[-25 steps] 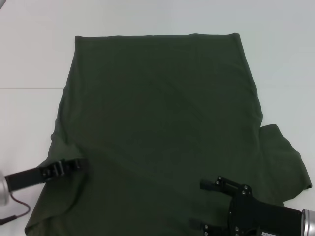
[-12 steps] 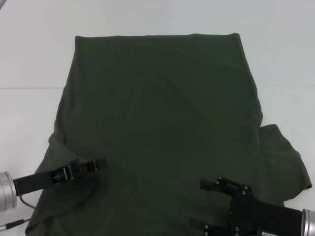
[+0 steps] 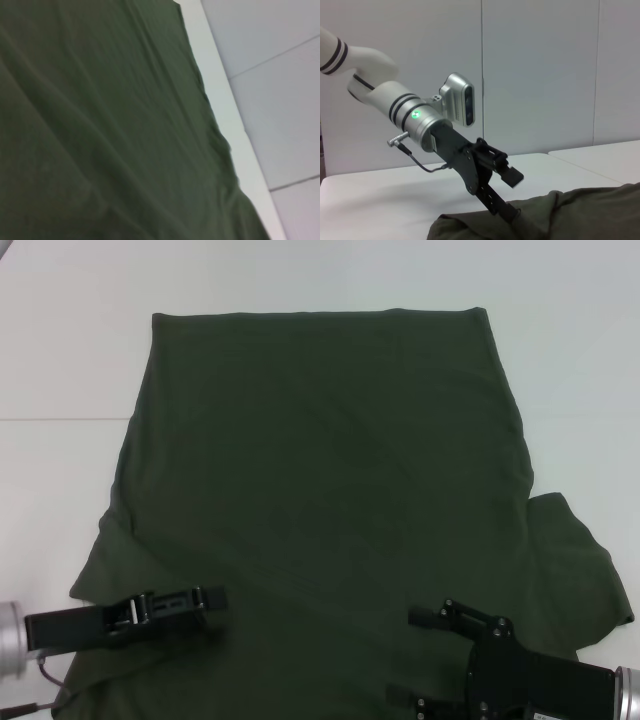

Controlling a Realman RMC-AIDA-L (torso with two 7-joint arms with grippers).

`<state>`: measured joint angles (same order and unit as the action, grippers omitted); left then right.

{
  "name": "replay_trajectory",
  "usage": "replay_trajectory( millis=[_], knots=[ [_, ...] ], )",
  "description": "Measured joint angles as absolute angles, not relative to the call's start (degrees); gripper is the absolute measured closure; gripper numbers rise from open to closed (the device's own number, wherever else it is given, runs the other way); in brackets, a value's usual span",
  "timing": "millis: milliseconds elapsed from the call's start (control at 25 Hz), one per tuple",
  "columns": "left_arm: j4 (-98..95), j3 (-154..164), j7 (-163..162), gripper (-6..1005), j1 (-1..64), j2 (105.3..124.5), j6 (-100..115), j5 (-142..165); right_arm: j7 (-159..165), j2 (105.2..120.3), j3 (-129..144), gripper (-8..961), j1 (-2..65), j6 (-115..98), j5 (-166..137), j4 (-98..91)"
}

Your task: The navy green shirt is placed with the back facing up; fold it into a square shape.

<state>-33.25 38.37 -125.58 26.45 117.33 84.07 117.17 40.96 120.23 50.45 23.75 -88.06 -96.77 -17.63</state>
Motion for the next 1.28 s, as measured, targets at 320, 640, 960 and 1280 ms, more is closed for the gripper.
replay_trajectory(
  millis=[320, 640, 960, 1280],
  knots=[
    [-33.22, 36.36, -133.44, 73, 26.85, 112.46, 89.61, 118.67, 40.95, 120.24, 50.45, 56, 23.61, -88.08, -96.77, -17.67],
    [-33.13, 25.48, -140.85, 76, 26.57, 110.1, 83.57, 127.41, 40.91, 120.23, 50.45, 56, 23.65, -88.07, -96.77, -17.76],
    [-30.77, 25.51, -141.36, 76, 27.18, 110.88, 77.56, 127.54, 40.87, 120.24, 50.45, 56, 23.73, -88.07, -96.77, -17.75],
    [-29.82, 25.62, -141.56, 77, 27.74, 111.25, 74.38, 127.65, 40.86, 120.24, 50.45, 56, 23.62, -87.94, -96.77, -17.75]
  ],
)
